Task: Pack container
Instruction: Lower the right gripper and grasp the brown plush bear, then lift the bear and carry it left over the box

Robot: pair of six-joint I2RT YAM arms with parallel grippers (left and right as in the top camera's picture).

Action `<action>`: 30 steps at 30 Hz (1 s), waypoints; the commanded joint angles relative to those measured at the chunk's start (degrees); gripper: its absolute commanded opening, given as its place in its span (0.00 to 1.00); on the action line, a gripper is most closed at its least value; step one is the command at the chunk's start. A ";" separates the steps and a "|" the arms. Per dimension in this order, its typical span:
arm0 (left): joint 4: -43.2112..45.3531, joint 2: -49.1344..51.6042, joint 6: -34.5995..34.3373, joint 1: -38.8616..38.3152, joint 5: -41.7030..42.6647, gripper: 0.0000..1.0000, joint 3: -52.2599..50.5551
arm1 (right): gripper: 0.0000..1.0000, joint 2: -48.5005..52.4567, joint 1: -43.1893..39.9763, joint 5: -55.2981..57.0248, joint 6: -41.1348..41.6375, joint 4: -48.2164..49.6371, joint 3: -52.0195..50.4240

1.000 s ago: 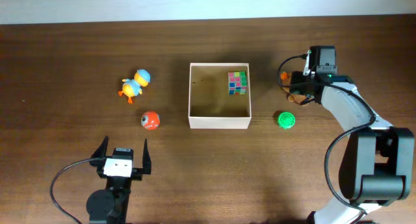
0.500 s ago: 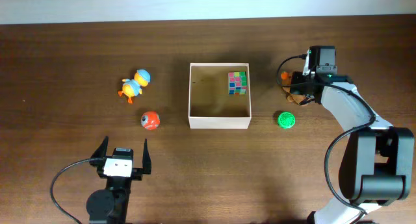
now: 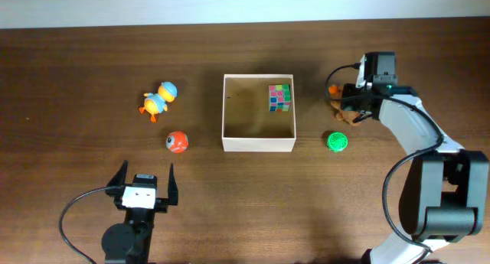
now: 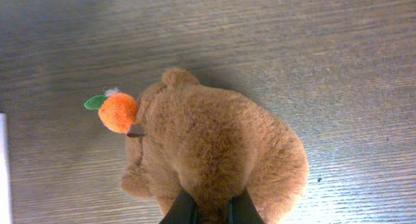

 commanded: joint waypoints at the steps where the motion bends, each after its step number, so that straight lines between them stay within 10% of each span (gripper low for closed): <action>1: -0.07 -0.50 0.70 -0.20 -0.63 0.99 -0.33 | 0.04 -3.41 0.04 -2.78 0.39 -1.92 4.83; 16: -0.07 -0.50 0.70 -0.20 -0.63 0.99 -0.35 | 0.04 -10.36 1.49 -23.21 -5.79 -15.91 19.71; 30: -0.07 -0.50 0.70 -0.20 -0.63 0.99 -0.33 | 0.04 -9.46 21.00 -21.90 -10.38 -12.76 19.96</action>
